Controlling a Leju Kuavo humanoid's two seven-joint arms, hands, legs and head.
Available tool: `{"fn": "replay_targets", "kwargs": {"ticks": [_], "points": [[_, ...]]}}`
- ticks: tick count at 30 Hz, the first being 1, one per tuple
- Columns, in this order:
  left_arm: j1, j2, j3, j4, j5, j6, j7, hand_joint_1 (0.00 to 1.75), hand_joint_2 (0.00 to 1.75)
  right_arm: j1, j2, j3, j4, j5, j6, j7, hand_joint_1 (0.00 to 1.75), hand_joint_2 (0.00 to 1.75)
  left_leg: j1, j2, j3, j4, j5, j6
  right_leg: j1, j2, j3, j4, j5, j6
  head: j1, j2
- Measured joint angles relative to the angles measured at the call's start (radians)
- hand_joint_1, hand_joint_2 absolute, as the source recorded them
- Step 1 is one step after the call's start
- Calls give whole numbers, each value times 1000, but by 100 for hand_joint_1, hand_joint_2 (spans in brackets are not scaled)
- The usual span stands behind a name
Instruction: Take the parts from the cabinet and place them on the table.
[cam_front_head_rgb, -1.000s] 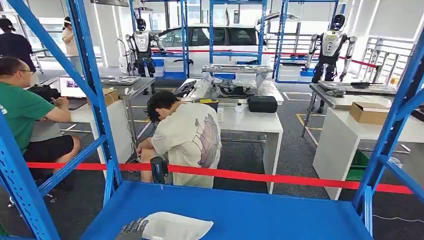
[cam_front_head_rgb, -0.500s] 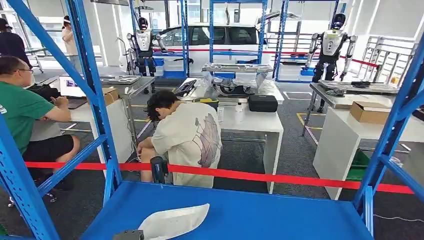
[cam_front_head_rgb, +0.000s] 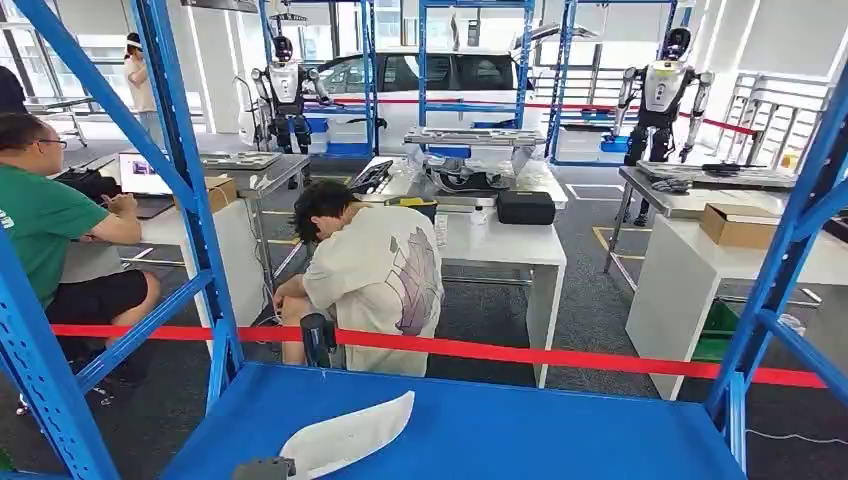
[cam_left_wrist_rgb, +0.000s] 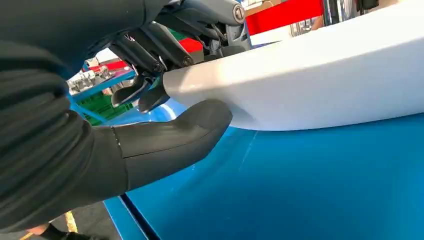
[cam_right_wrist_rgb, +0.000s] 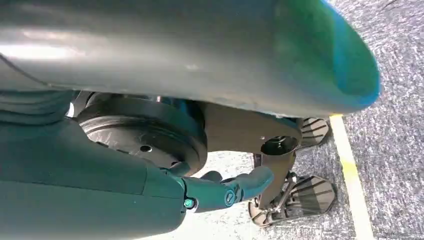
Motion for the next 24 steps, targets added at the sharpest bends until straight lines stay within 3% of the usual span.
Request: {"fn": "replay_targets", "kwargs": {"ticks": [8, 15, 24], "points": [[-4, -5, 0, 0, -11, 3, -3, 175, 175, 0, 0, -3, 0, -3, 0, -1, 0, 0, 0, 0, 0, 0, 0, 0, 0, 0, 0, 0, 0, 0, 0, 0], [-4, -4, -2, 0, -29, 48, -68, 175, 175, 1, 0, -8, 0, -5, 0, -1, 0, 0, 0, 0, 0, 0, 0, 0, 0, 0, 0, 0, 0, 0, 0, 0], [-4, -4, -2, 0, -29, 52, -72, 175, 175, 1, 0, -11, 0, -5, 0, -1, 0, 0, 0, 0, 0, 0, 0, 0, 0, 0, 0, 0, 0, 0, 0, 0]]}}
